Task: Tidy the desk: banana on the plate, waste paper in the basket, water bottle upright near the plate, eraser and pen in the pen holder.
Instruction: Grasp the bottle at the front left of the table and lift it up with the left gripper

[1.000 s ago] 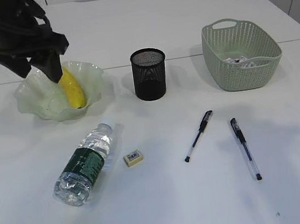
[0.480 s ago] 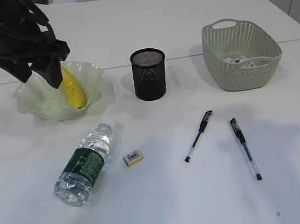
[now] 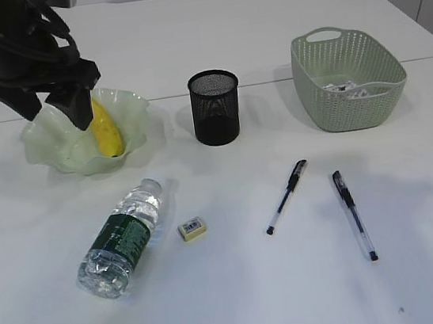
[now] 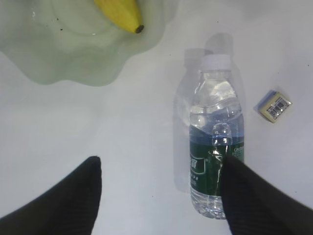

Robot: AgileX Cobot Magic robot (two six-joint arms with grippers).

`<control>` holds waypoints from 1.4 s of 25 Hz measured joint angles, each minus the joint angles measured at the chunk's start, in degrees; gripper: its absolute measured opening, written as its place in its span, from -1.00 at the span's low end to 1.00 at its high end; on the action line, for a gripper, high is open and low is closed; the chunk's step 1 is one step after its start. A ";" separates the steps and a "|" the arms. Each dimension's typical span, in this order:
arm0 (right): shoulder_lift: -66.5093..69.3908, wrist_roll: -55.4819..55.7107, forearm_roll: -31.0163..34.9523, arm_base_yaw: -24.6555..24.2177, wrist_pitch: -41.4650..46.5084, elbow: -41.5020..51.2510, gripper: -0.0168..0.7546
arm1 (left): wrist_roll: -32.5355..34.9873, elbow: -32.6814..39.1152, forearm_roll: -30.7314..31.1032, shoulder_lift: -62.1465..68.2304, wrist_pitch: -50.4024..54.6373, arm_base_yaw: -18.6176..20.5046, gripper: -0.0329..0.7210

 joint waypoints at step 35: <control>0.00 0.00 0.00 0.00 0.50 0.00 -0.33 | 6.47 0.00 -7.40 9.23 1.45 0.00 0.65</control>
